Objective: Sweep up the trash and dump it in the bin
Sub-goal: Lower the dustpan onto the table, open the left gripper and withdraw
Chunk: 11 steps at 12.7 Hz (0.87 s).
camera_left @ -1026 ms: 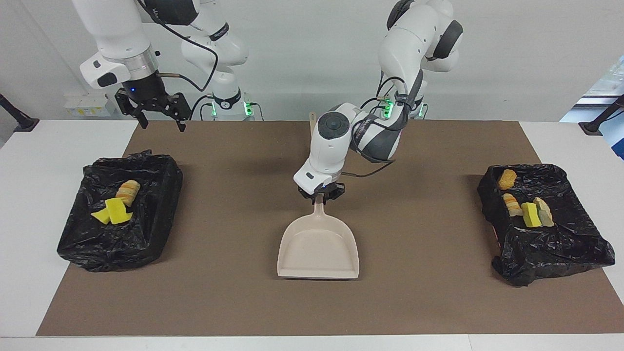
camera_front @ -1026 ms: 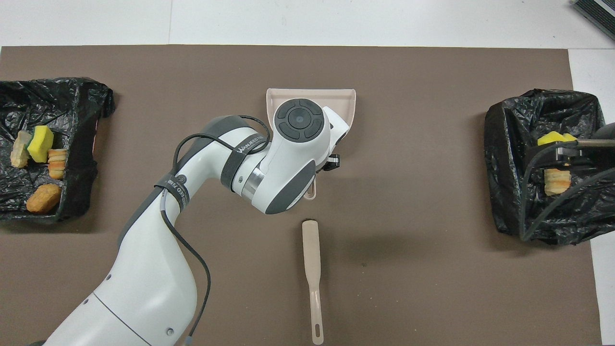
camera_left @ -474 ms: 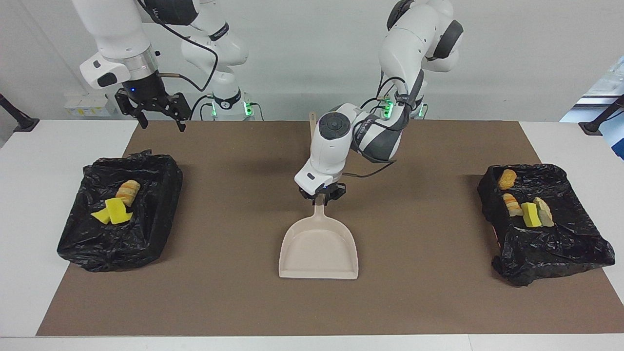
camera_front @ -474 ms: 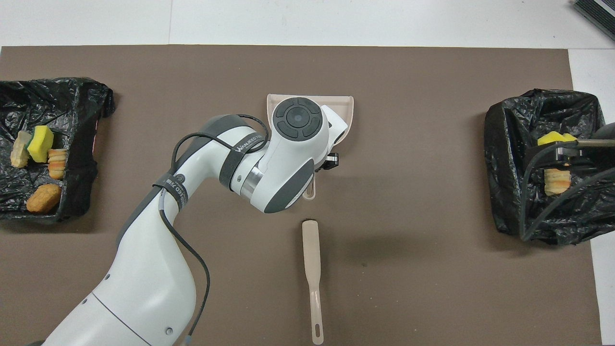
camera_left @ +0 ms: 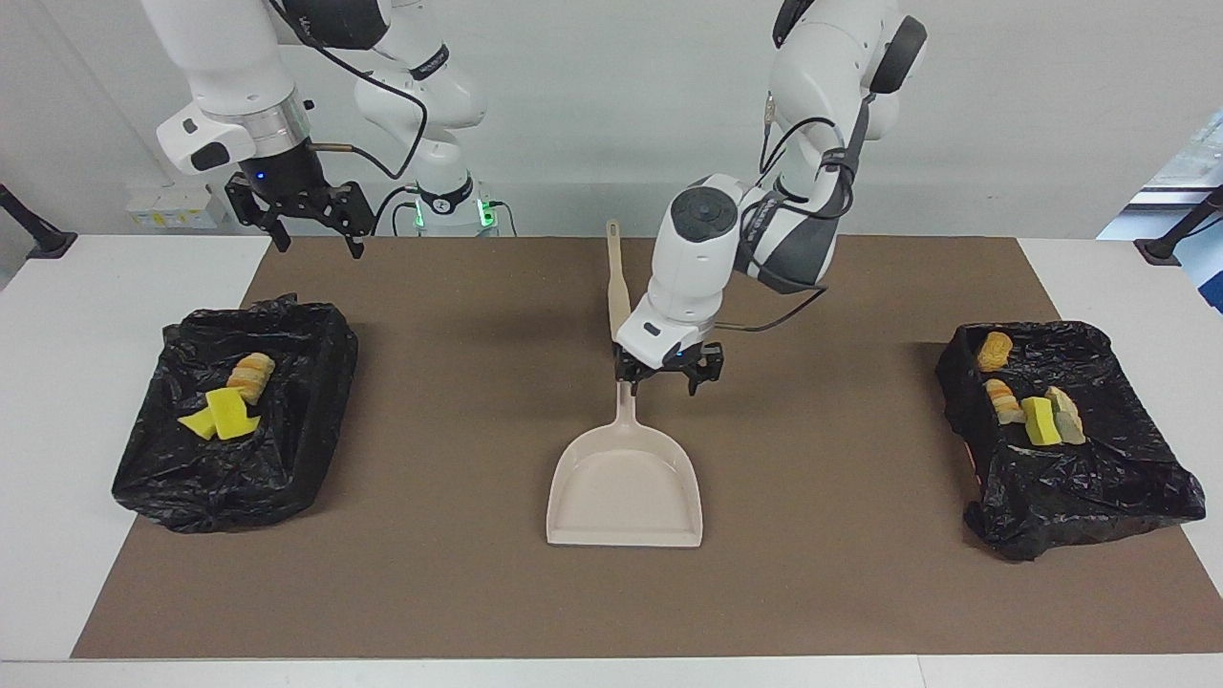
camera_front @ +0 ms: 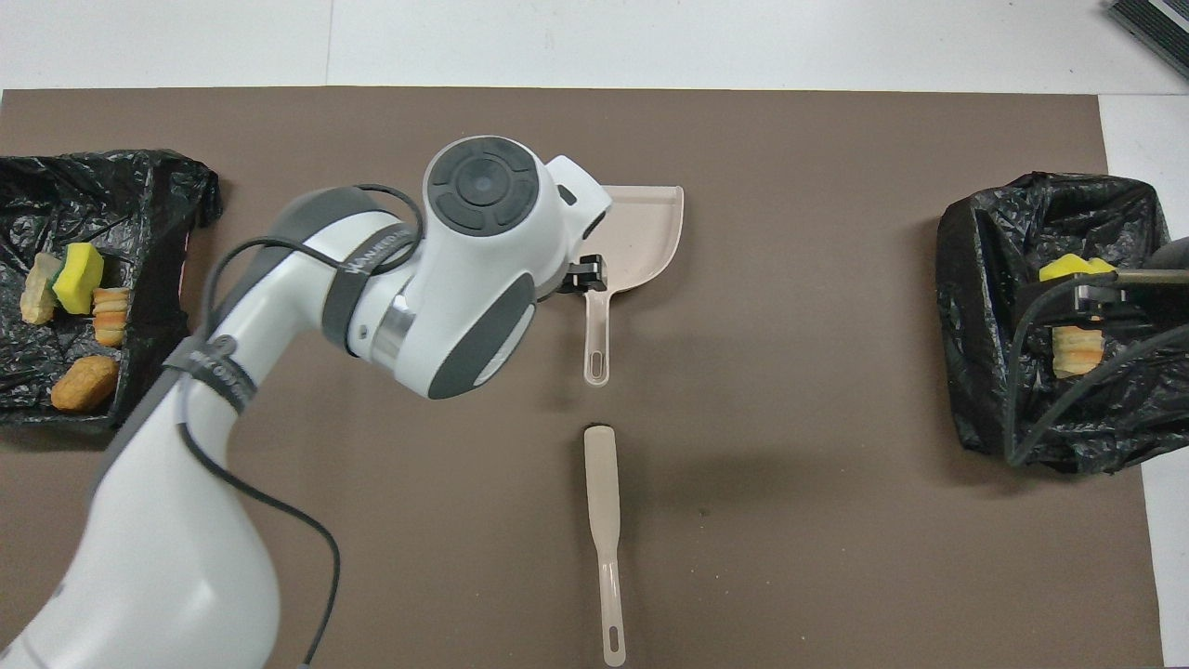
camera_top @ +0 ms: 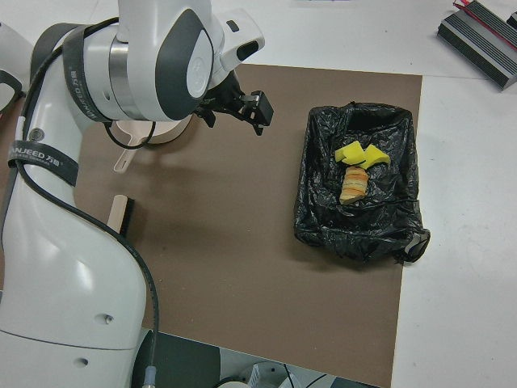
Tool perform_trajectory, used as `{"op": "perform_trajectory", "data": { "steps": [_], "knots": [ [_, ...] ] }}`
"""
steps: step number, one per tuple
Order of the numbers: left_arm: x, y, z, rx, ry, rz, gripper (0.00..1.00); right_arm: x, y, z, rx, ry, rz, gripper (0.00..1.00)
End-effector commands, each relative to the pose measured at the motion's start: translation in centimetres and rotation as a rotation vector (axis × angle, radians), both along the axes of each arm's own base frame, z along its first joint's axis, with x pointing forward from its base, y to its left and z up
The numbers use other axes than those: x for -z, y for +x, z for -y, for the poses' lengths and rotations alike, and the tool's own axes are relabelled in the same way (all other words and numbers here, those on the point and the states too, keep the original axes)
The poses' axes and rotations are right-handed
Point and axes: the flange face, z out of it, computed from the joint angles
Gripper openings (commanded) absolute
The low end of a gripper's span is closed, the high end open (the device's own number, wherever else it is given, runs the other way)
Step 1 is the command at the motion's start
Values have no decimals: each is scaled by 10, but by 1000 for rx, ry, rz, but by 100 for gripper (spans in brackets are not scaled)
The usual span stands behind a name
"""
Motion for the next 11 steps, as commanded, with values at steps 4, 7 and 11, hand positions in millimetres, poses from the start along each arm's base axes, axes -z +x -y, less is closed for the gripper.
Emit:
{"op": "perform_trajectory", "data": {
  "steps": [4, 7, 11],
  "knots": [
    [-115, -17, -166, 95, 82, 63, 100, 0, -2, 2, 16, -5, 17, 100],
    [-158, -30, -210, 52, 80, 36, 100, 1, -2, 2, 16, -5, 15, 100],
    [-209, -67, -246, 102, 69, -21, 100, 1, -2, 2, 16, -5, 15, 100]
  ]
}}
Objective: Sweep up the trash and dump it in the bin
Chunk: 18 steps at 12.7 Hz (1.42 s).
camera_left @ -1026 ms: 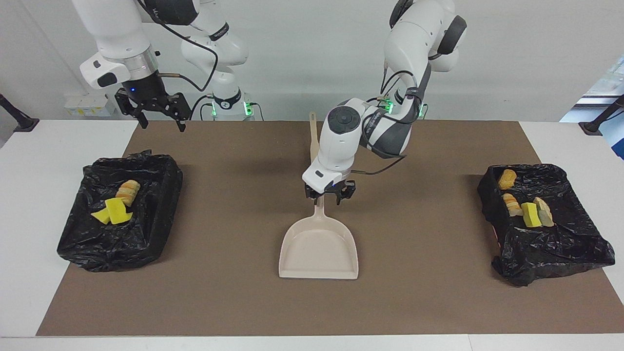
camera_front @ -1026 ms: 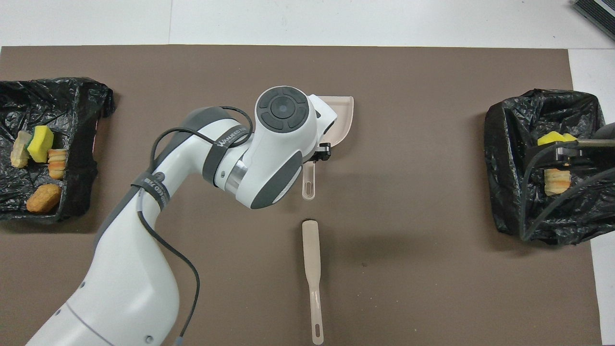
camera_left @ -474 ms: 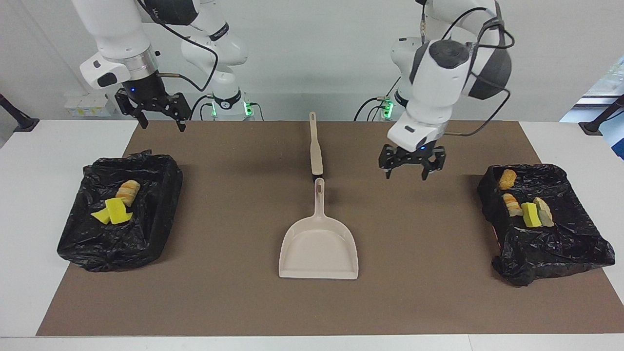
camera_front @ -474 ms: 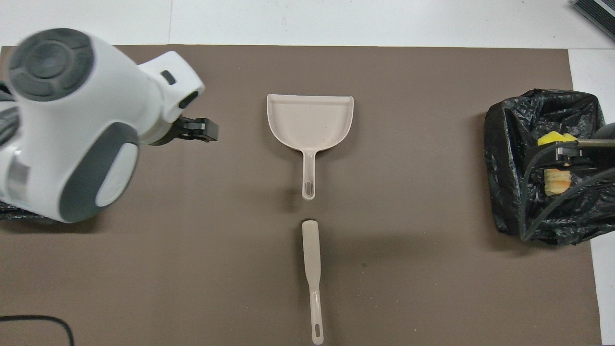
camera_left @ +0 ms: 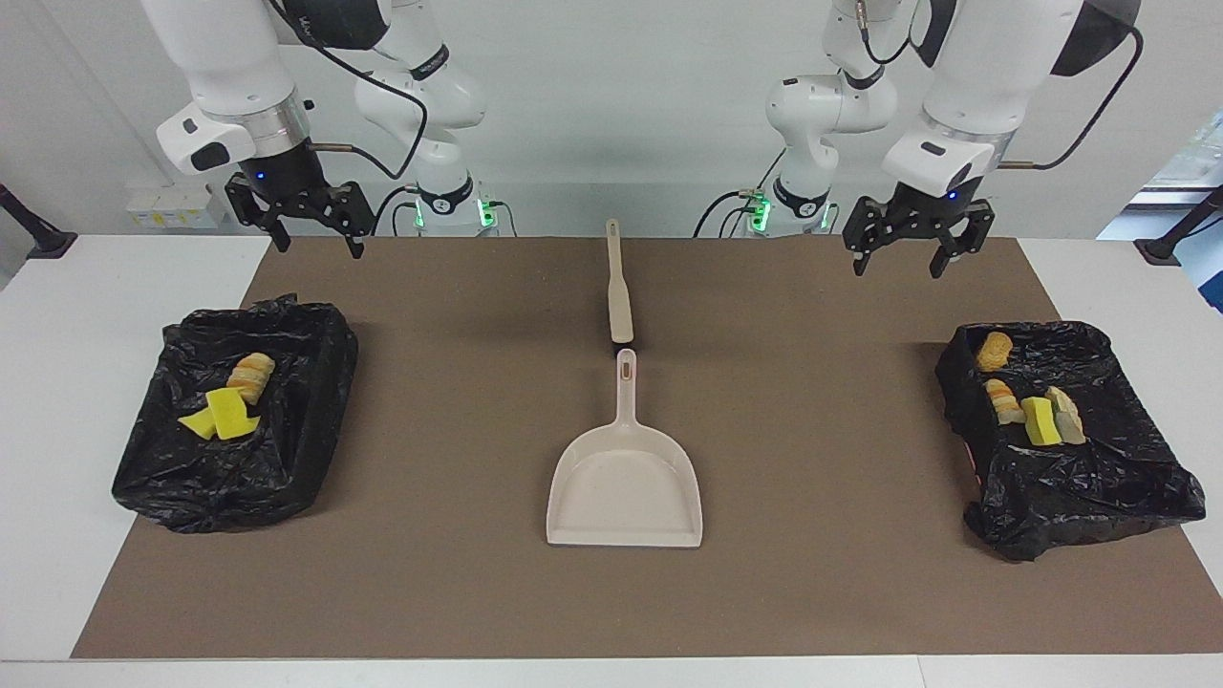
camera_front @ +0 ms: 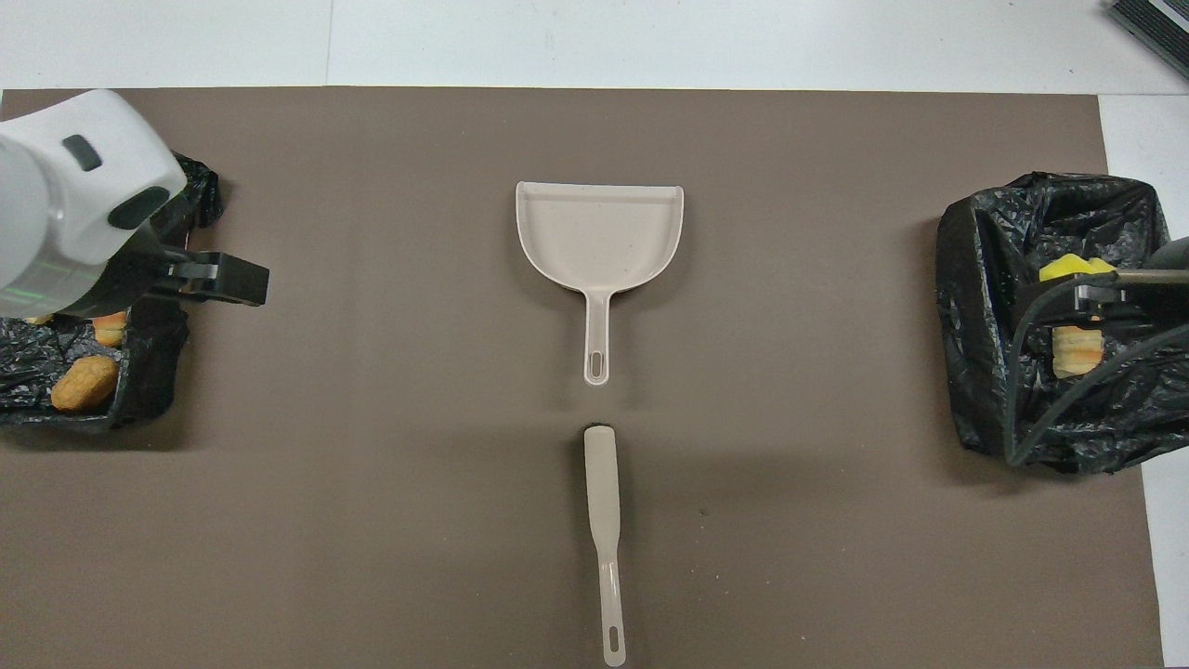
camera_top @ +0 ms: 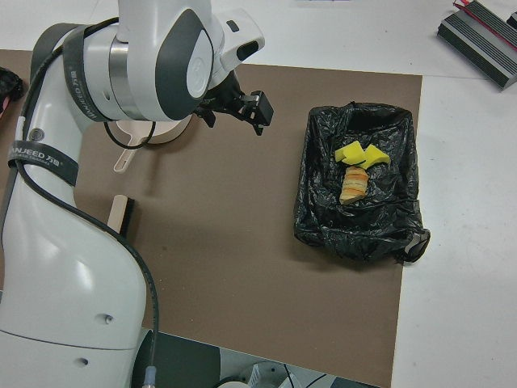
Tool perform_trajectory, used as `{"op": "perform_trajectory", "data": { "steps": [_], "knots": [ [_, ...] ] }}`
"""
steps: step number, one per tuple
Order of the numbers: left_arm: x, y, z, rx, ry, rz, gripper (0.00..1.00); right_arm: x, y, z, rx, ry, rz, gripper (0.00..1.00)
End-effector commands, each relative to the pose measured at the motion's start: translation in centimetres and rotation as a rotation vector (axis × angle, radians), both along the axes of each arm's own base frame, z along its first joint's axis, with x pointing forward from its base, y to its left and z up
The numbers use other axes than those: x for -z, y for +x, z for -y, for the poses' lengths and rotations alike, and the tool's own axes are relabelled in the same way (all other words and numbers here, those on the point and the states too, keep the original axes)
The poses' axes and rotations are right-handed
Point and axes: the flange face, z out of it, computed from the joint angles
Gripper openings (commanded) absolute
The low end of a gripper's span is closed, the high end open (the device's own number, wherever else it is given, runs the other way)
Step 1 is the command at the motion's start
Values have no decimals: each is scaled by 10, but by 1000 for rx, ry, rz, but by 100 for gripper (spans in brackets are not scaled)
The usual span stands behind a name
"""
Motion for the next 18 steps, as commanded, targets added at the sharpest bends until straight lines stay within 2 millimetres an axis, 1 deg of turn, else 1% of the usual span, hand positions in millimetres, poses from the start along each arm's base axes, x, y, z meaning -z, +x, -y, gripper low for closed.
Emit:
{"op": "perform_trajectory", "data": {
  "steps": [1, 2, 3, 6, 12, 13, 18],
  "knots": [
    [-19, -26, -16, 12, -4, -51, 100, 1, -2, 2, 16, -5, 15, 100],
    [-22, -34, -18, 26, -8, -67, 100, 1, -2, 2, 16, -5, 15, 100],
    [-24, -36, -24, 38, -16, -71, 100, 1, -2, 2, 16, -5, 15, 100],
    [-25, -29, -38, 56, -57, -68, 100, 1, -2, 2, 16, -5, 17, 100],
    [-22, -26, -45, 42, -44, -74, 100, 1, -2, 2, 16, -5, 15, 100],
    [-23, -25, -52, 30, -46, -72, 100, 1, -2, 2, 16, -5, 15, 100],
    [-28, -21, -53, 26, -45, -55, 100, 1, -2, 2, 16, -5, 15, 100]
  ]
}}
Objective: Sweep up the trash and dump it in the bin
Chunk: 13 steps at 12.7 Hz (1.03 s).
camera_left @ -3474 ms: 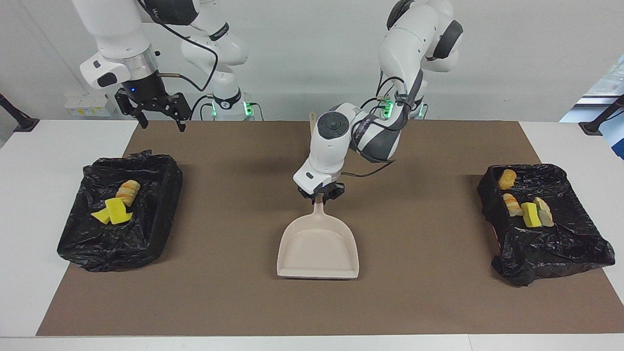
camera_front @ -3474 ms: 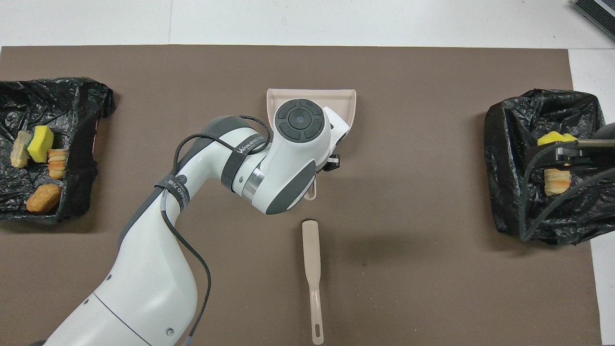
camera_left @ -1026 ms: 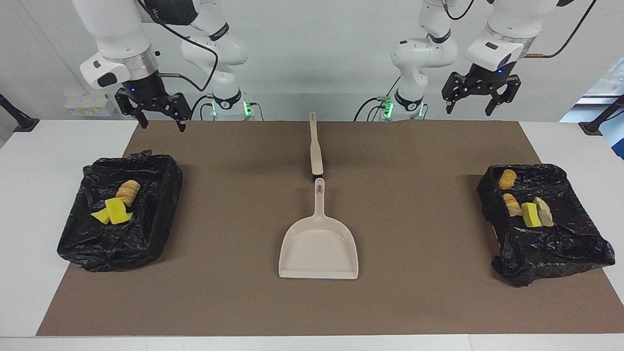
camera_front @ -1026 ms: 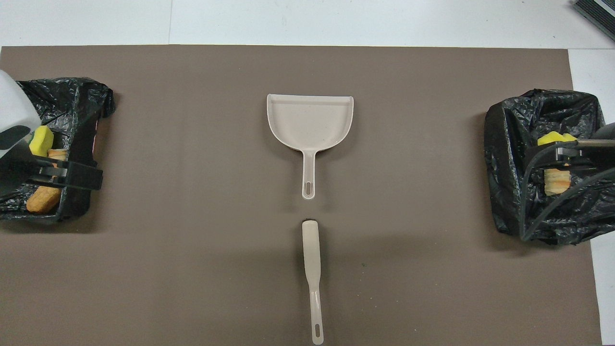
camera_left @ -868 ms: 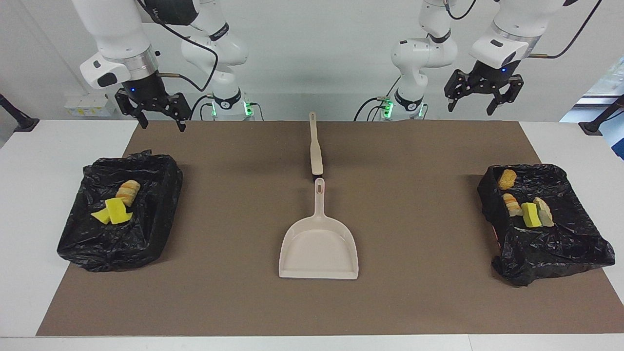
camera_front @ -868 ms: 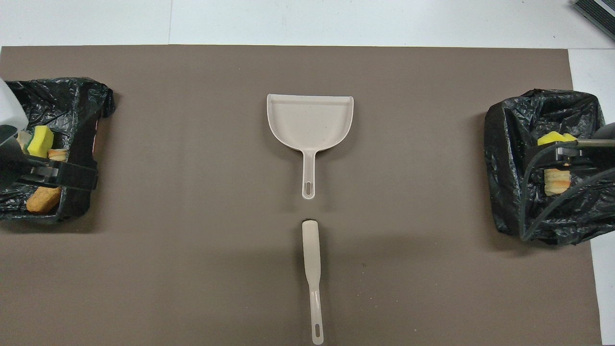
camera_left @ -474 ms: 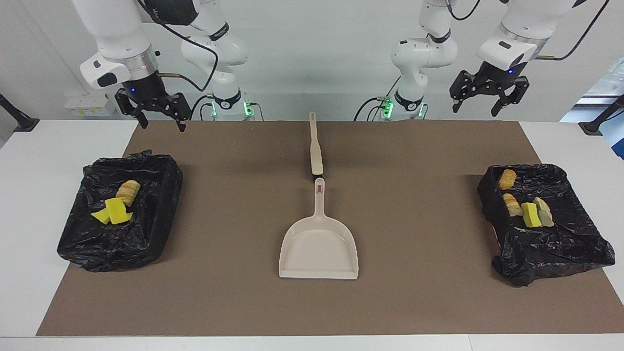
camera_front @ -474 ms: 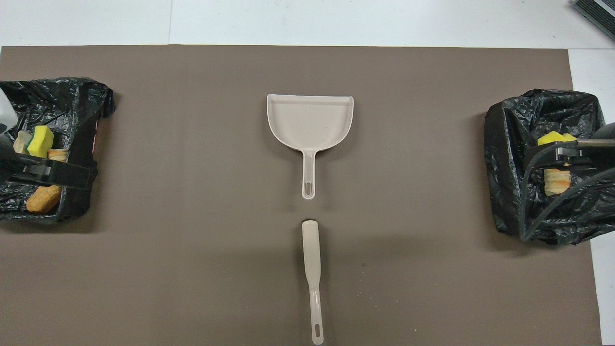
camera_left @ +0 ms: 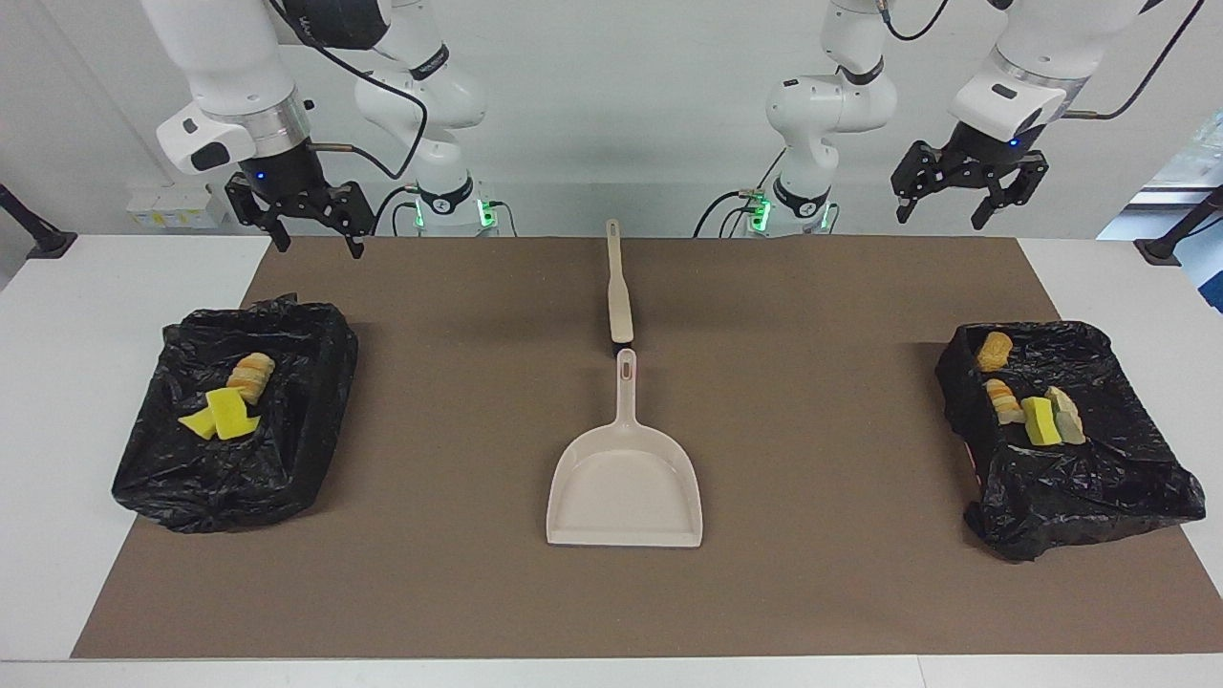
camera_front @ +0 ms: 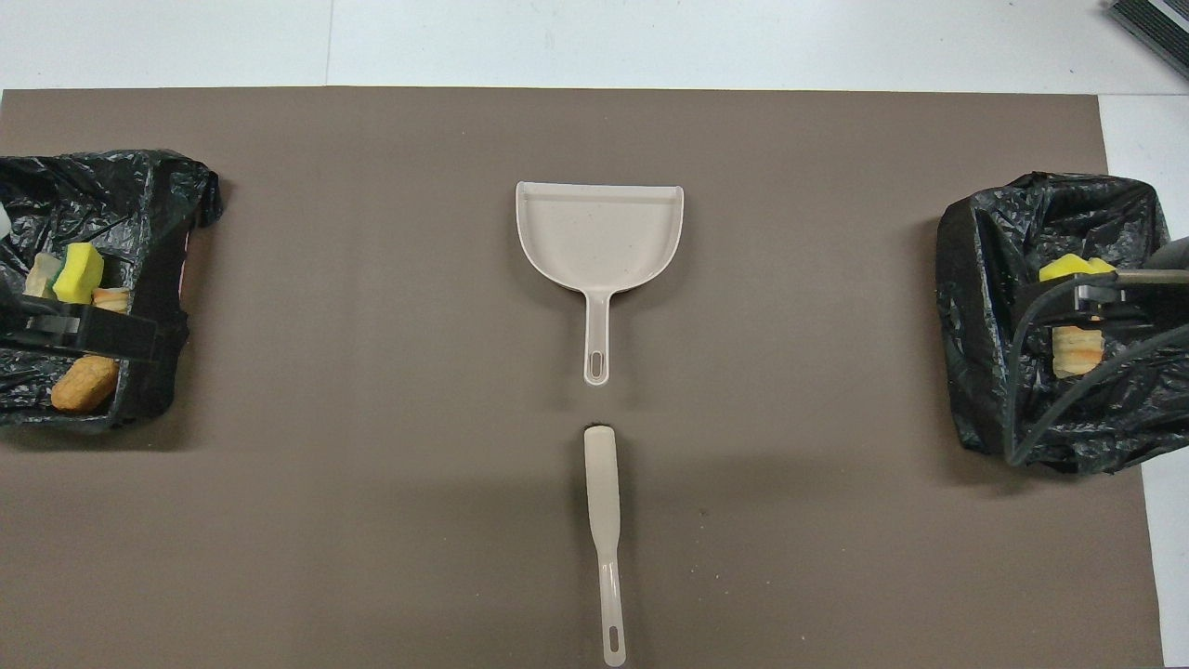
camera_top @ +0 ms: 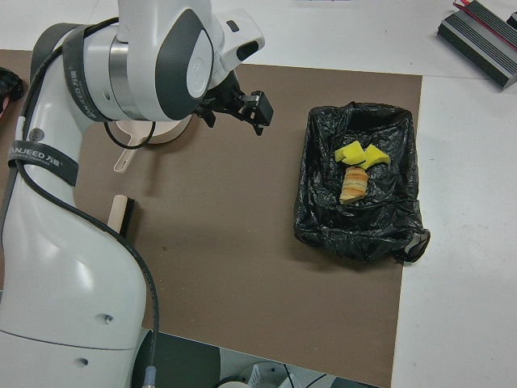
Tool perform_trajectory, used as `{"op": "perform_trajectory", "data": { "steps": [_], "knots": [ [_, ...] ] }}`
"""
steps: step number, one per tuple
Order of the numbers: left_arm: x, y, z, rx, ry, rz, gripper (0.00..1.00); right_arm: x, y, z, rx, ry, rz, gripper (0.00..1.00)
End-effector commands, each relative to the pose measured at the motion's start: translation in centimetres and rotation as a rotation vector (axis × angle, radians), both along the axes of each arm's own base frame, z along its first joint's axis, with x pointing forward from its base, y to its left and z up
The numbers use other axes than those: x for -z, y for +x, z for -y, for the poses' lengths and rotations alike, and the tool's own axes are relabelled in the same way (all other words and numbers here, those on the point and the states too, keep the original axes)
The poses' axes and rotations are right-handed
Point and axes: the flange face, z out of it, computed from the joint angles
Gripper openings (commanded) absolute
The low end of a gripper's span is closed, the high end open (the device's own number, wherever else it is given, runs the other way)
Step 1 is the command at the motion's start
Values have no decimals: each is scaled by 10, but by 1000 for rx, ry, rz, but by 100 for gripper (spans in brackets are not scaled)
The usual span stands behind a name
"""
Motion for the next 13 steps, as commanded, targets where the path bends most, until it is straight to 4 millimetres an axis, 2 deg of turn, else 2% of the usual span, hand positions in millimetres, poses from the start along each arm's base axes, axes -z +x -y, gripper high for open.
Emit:
{"op": "perform_trajectory", "data": {
  "steps": [1, 6, 8, 13],
  "knots": [
    [-2, 4, -3, 8, -3, -2, 100, 1, -2, 2, 16, -5, 15, 100],
    [-3, 13, 4, 22, -9, -6, 100, 1, -2, 2, 16, -5, 15, 100],
    [0, 14, -8, 2, -11, -23, 100, 1, -2, 2, 16, -5, 15, 100],
    [-4, 14, -18, -8, -11, -23, 100, 1, -2, 2, 16, -5, 15, 100]
  ]
}}
